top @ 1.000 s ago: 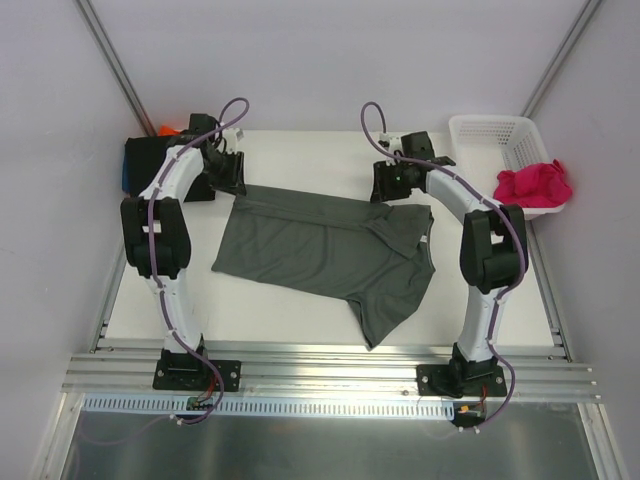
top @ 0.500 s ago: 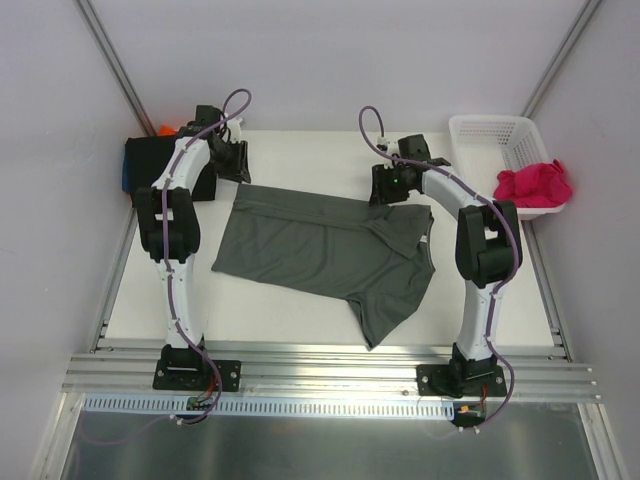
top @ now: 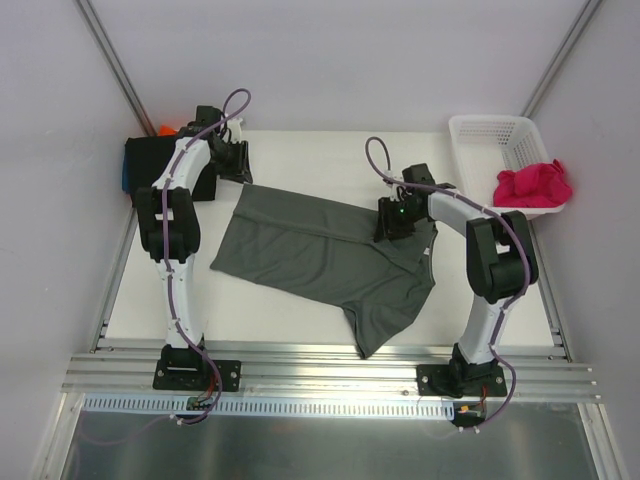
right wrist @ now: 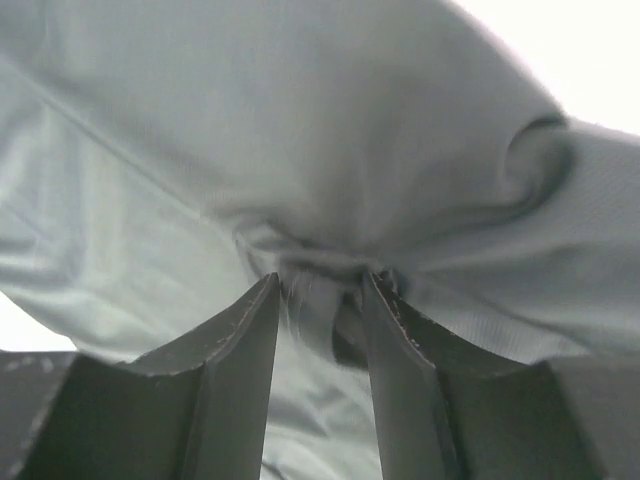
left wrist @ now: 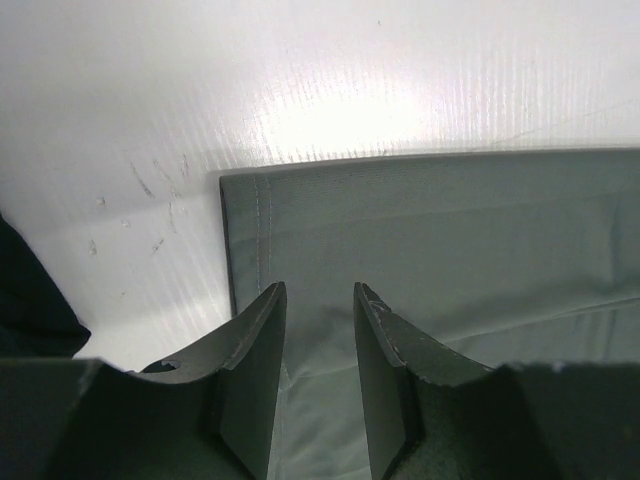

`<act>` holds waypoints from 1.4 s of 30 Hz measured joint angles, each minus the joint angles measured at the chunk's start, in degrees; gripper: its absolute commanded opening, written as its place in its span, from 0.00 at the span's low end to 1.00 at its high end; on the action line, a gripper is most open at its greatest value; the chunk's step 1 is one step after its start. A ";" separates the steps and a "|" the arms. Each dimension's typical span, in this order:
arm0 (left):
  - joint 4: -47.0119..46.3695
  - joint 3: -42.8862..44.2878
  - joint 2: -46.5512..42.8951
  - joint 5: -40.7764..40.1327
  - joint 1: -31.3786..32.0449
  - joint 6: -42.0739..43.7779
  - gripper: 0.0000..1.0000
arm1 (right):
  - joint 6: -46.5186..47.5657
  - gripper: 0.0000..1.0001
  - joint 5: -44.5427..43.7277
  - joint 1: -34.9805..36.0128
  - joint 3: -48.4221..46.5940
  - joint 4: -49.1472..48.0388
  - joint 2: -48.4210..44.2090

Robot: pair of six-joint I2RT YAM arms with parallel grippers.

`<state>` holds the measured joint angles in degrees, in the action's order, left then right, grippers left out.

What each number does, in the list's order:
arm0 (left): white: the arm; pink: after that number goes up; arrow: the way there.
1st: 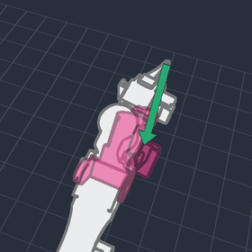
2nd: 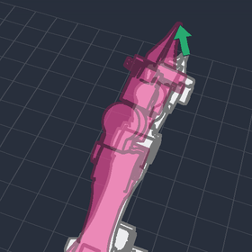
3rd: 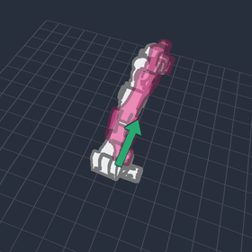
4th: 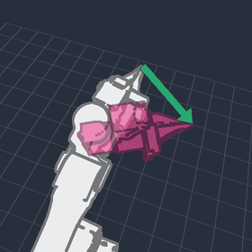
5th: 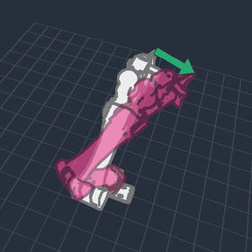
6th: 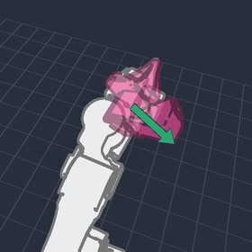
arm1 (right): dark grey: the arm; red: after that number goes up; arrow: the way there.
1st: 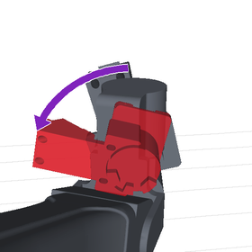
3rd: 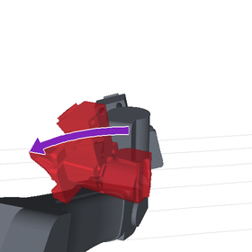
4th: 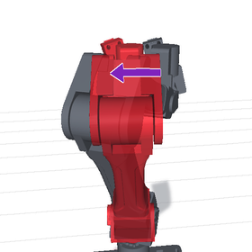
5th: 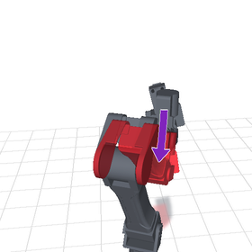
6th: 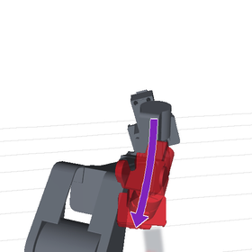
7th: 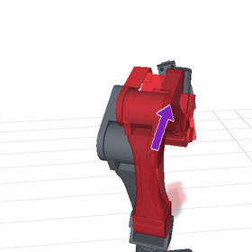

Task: Fold and stack the t-shirts
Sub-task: Fold the tshirt

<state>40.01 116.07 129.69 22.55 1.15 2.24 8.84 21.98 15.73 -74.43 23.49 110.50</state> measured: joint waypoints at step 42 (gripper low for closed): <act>1.62 -2.05 -5.40 7.52 2.27 -4.46 0.34 | -1.20 0.45 -5.22 6.10 8.46 4.63 -15.26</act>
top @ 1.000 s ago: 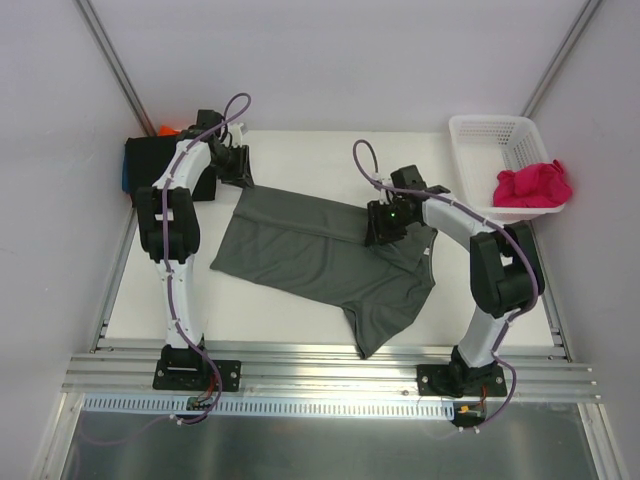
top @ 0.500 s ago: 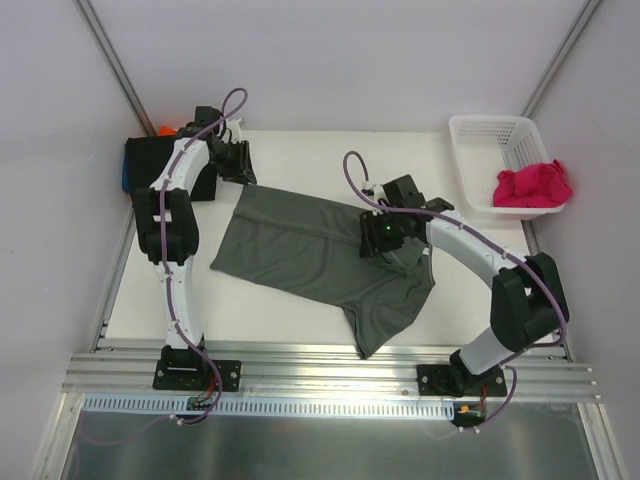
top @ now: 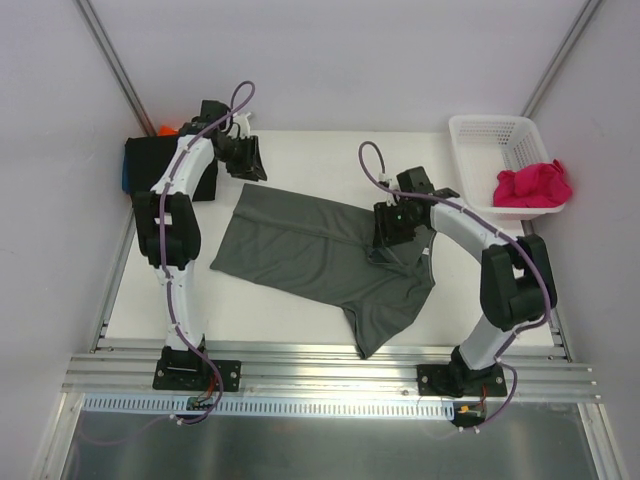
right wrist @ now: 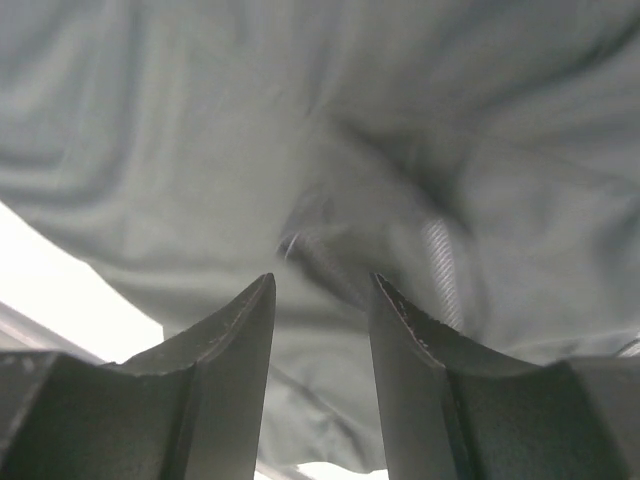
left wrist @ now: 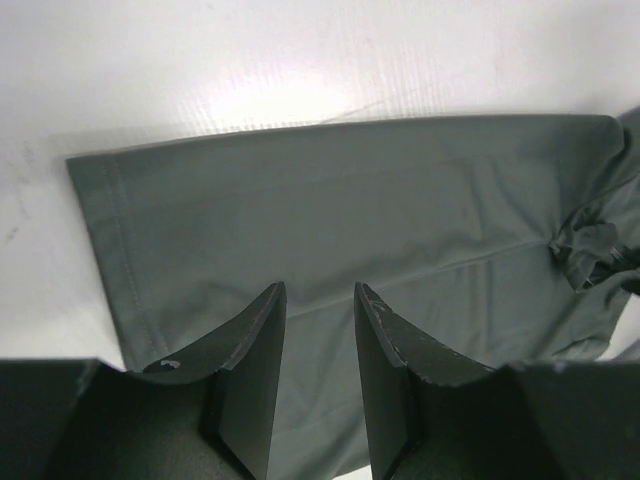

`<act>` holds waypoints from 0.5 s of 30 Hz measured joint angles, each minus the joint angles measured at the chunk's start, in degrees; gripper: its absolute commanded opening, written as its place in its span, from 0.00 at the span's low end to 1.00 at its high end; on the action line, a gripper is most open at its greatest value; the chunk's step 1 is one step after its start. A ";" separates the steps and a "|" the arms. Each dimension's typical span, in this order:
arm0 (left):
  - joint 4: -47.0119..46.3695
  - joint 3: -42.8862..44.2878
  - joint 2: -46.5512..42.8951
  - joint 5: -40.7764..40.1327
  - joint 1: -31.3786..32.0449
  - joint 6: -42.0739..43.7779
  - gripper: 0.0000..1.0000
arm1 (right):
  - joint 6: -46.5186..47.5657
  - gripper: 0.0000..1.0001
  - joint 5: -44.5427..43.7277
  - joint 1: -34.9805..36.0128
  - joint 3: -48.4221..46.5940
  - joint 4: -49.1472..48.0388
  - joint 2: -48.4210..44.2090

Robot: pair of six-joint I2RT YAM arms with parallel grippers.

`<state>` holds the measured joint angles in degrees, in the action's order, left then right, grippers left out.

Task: Fold and stack the t-shirts
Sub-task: Fold the tshirt

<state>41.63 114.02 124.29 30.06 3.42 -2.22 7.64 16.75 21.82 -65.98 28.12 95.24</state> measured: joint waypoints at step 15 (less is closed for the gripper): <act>1.68 -9.92 -2.19 2.43 0.83 -0.94 0.34 | 1.33 0.45 0.55 -1.90 -11.69 -3.26 13.42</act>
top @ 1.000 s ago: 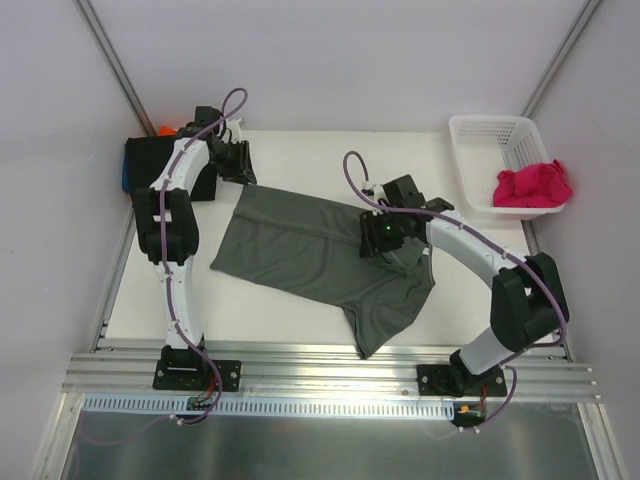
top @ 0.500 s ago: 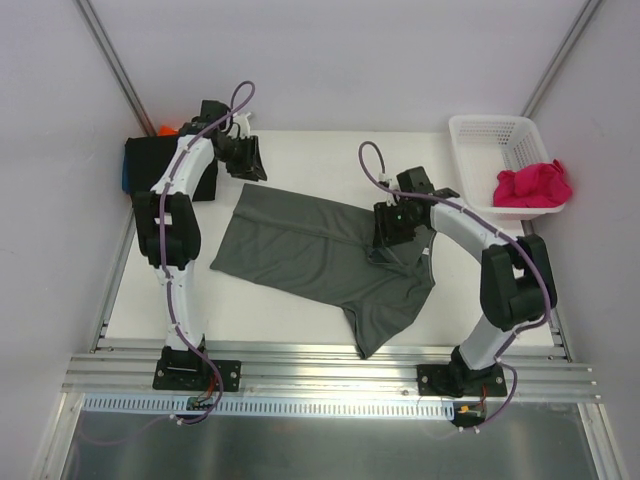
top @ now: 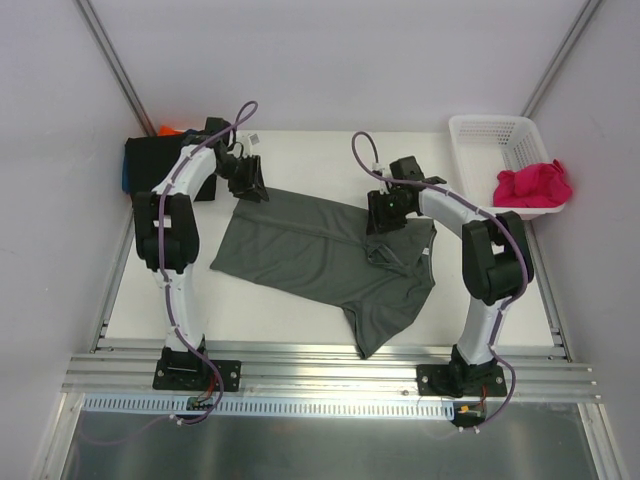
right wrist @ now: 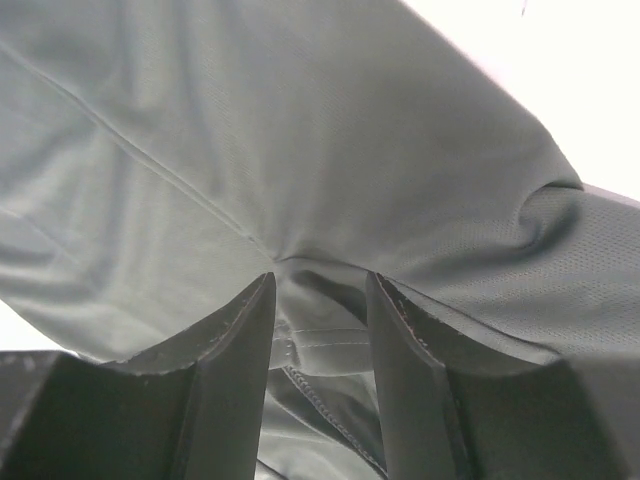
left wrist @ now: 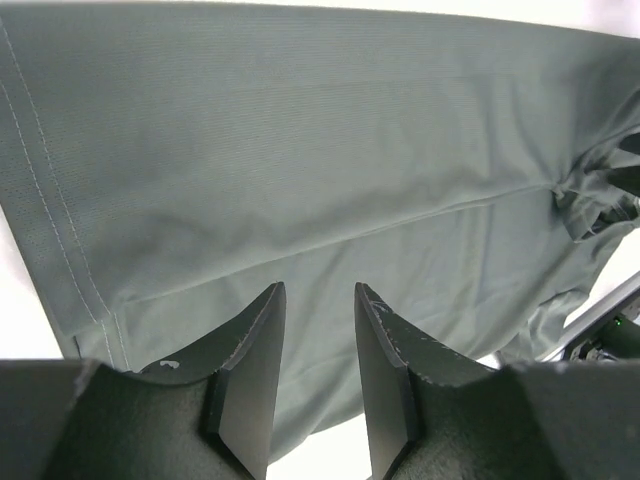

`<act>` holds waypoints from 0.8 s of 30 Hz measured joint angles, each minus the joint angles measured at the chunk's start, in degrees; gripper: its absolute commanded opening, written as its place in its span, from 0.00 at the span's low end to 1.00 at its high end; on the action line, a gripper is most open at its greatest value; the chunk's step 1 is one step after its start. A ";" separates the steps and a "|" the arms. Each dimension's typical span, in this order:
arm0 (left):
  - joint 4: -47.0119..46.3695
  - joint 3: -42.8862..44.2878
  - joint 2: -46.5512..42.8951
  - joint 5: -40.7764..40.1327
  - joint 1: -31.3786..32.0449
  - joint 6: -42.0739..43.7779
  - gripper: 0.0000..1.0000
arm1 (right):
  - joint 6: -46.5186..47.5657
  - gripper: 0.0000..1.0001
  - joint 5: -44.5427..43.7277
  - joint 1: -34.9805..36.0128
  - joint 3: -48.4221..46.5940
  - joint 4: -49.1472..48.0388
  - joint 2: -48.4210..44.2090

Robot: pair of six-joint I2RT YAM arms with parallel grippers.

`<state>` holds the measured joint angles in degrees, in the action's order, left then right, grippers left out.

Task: Fold and stack the t-shirts
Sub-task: Fold the tshirt

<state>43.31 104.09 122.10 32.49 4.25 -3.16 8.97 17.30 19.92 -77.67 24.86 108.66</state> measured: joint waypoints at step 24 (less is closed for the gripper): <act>0.90 5.05 -2.14 1.92 0.33 -0.28 0.34 | -9.07 0.46 1.86 13.75 -5.46 3.87 -5.84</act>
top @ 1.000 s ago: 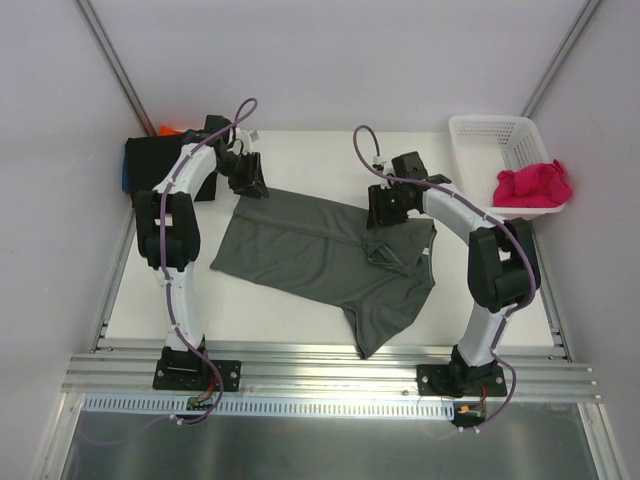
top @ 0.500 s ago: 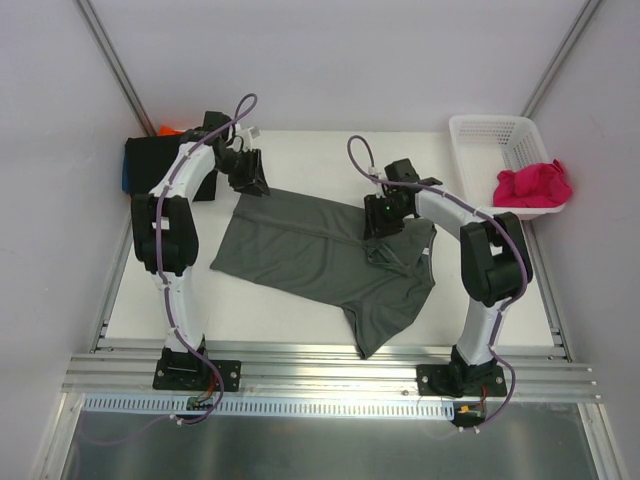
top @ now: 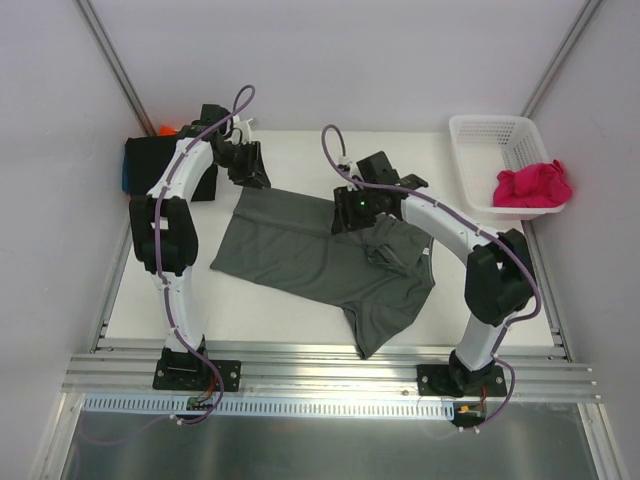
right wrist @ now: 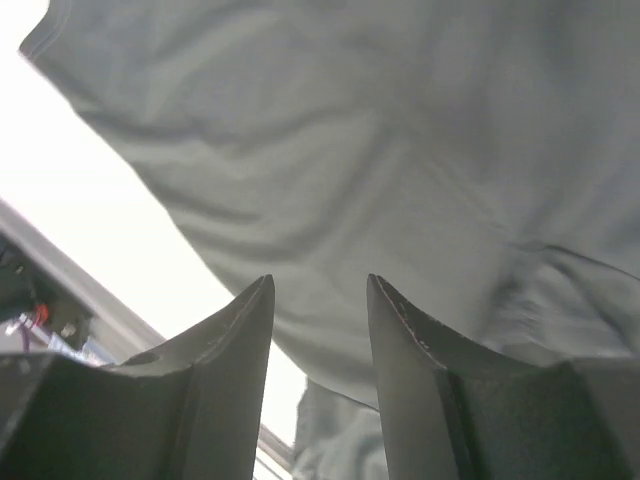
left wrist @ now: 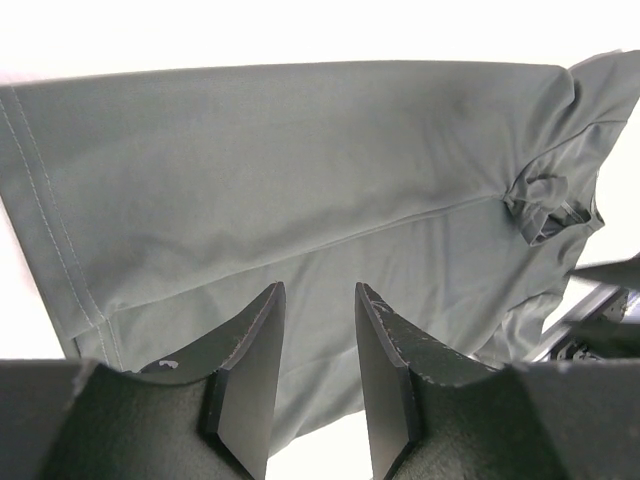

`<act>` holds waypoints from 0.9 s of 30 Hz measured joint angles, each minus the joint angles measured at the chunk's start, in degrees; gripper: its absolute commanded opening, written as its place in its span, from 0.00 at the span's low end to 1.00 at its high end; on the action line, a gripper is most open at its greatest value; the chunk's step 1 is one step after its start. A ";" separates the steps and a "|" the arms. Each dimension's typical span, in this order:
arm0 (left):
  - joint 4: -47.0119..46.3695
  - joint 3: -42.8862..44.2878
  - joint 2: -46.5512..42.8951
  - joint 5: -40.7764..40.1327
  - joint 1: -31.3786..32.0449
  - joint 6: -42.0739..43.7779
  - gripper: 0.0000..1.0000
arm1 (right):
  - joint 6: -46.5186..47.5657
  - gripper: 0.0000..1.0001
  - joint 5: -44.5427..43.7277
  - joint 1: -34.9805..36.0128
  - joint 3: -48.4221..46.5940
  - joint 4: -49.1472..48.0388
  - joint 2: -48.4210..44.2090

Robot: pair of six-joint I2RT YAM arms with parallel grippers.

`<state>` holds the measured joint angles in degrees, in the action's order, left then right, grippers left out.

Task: Fold and stack the t-shirts
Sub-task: Fold the tshirt

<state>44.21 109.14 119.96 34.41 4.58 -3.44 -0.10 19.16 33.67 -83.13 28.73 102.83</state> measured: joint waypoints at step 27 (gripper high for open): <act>1.55 14.99 20.11 -6.34 5.46 0.87 0.35 | -0.15 0.50 0.66 -26.51 10.08 -1.05 7.26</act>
<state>45.76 124.14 140.07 28.08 10.04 -2.57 -0.25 19.81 7.16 -73.06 27.68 110.08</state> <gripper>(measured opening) 0.349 0.493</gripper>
